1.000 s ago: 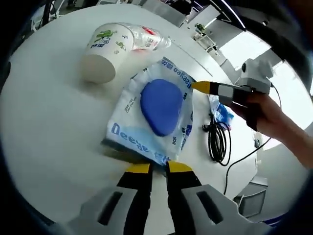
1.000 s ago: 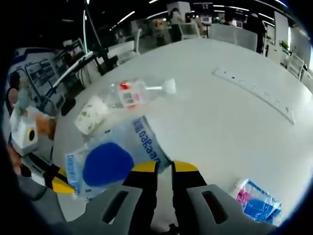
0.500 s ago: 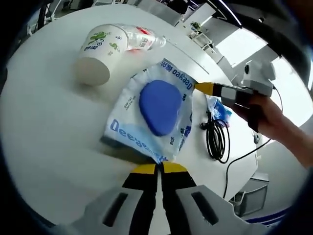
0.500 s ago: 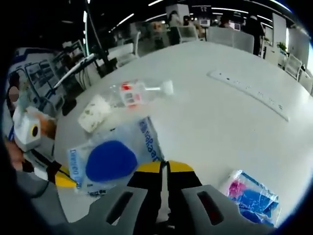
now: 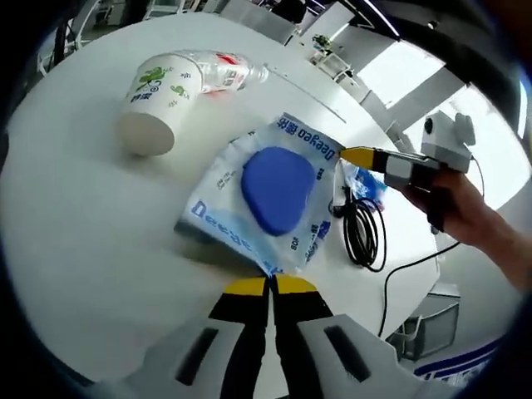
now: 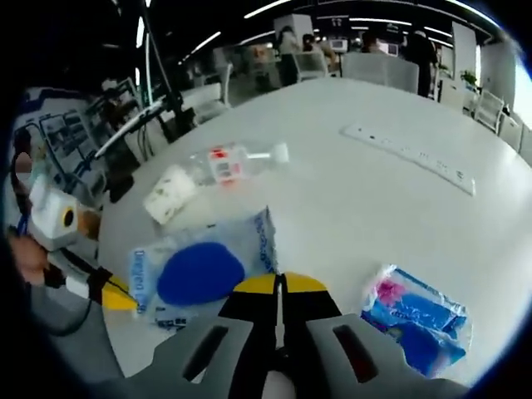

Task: Arrange the tabletop items into an orderly group along one side of the table until the central work area is clear of visible clutter.

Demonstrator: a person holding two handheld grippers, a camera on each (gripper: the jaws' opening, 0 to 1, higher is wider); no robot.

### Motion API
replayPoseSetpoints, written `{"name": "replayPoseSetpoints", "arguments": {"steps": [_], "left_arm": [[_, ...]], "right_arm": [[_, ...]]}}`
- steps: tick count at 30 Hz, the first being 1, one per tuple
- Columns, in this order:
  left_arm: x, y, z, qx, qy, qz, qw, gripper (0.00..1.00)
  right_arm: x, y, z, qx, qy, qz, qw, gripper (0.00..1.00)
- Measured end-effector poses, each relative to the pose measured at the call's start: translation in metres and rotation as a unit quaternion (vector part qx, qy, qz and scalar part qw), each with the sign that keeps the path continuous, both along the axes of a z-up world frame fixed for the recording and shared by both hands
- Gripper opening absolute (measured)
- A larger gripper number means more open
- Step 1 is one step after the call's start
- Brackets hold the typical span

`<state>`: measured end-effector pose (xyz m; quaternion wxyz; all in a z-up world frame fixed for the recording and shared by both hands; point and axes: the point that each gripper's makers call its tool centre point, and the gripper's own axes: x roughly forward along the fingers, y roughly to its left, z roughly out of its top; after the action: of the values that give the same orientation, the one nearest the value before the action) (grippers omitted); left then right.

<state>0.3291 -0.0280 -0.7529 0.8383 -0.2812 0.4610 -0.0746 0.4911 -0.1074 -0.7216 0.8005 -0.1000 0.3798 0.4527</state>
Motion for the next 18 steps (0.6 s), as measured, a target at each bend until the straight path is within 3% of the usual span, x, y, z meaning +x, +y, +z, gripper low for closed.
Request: {"name": "replayPoseSetpoints", "arguments": {"steps": [7, 18], "left_arm": [[0.001, 0.002, 0.003, 0.005, -0.005, -0.006, 1.0, 0.0], [0.006, 0.004, 0.015, 0.023, -0.021, -0.024, 0.9992, 0.0]], "right_arm": [[-0.016, -0.01, 0.009, 0.006, 0.001, -0.018, 0.9998, 0.0], [-0.022, -0.032, 0.018, 0.018, -0.005, -0.047, 0.9987, 0.0]]}}
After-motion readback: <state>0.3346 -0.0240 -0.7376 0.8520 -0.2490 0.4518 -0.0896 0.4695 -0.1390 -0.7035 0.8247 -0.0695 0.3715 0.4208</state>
